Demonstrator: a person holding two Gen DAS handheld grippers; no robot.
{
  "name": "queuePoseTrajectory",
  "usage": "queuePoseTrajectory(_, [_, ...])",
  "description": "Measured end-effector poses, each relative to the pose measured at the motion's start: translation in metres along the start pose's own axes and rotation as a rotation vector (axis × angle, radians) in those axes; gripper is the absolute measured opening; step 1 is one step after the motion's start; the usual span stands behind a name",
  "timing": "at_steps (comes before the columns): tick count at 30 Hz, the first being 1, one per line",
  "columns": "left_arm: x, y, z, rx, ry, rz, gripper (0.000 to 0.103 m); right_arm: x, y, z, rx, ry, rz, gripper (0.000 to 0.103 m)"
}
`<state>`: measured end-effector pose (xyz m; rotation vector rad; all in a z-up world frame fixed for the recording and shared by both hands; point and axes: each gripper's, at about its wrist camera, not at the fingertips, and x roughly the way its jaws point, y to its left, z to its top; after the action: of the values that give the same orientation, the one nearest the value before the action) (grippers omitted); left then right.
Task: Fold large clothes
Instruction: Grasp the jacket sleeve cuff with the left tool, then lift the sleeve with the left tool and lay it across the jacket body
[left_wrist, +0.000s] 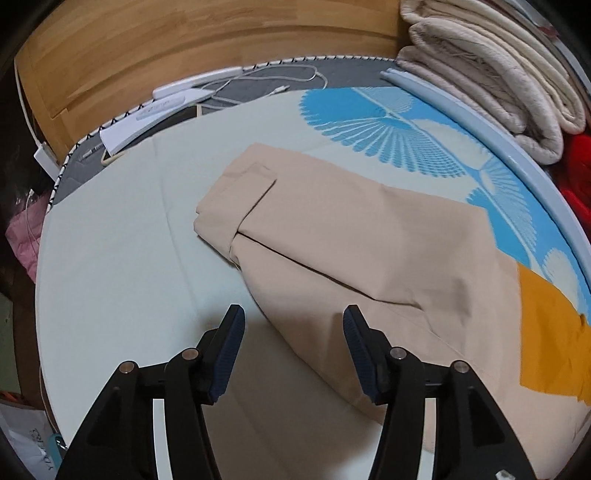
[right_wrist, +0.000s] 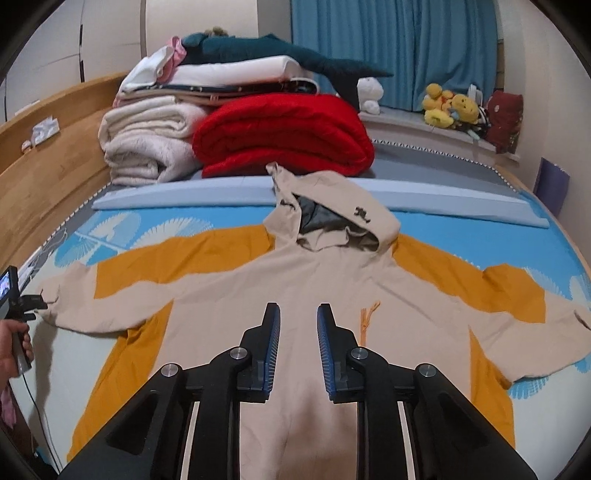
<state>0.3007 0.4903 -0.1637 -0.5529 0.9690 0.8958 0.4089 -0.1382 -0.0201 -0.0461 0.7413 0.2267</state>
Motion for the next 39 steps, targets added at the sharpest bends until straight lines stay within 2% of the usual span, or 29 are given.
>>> queuePoseTrajectory(5, [0.015, 0.009, 0.001, -0.052, 0.049, -0.051, 0.052, 0.015, 0.0, -0.005, 0.016, 0.041, 0.0, 0.023])
queuePoseTrajectory(10, [0.017, 0.02, 0.002, -0.127, 0.059, -0.099, 0.051, 0.022, 0.003, -0.011, 0.02, 0.067, 0.026, 0.023])
queuePoseTrajectory(12, [0.017, 0.02, 0.002, -0.137, 0.057, -0.109, 0.035, 0.02, 0.005, -0.011, 0.016, 0.066, 0.031, 0.023])
queuePoseTrajectory(13, [0.015, 0.019, 0.002, -0.133, 0.055, -0.118, 0.01, 0.019, 0.006, -0.011, 0.014, 0.064, 0.033, 0.023])
queuePoseTrajectory(16, [-0.004, 0.014, 0.005, -0.12, 0.0, -0.121, 0.001, 0.014, 0.006, -0.011, 0.006, 0.055, 0.043, 0.023])
queuePoseTrajectory(18, [-0.022, 0.006, 0.008, -0.1, -0.045, -0.123, 0.0, 0.01, 0.007, -0.01, -0.002, 0.042, 0.052, 0.016])
queuePoseTrajectory(22, [-0.075, -0.026, 0.006, -0.027, -0.142, -0.191, 0.0, 0.001, 0.008, -0.008, -0.016, 0.036, 0.058, 0.014])
queuePoseTrajectory(25, [-0.123, -0.063, -0.006, 0.064, -0.214, -0.269, 0.0, -0.007, 0.005, -0.006, 0.002, 0.047, 0.061, 0.016])
queuePoseTrajectory(29, [-0.195, -0.131, -0.044, 0.197, -0.267, -0.467, 0.0, -0.013, 0.001, -0.008, 0.033, 0.081, 0.087, 0.022])
queuePoseTrajectory(30, [-0.206, -0.143, -0.051, 0.221, -0.268, -0.501, 0.0, -0.015, 0.001, -0.01, 0.04, 0.087, 0.084, 0.026])
queuePoseTrajectory(33, [-0.25, -0.206, -0.102, 0.365, -0.259, -0.651, 0.0, -0.024, -0.001, -0.016, 0.068, 0.092, 0.092, 0.037])
queuePoseTrajectory(37, [-0.281, -0.272, -0.173, 0.551, -0.184, -0.794, 0.0, -0.034, -0.002, -0.026, 0.052, 0.087, 0.069, 0.037])
queuePoseTrajectory(39, [-0.282, -0.295, -0.199, 0.613, -0.127, -0.843, 0.0, -0.038, -0.005, -0.028, 0.059, 0.082, 0.057, 0.031])
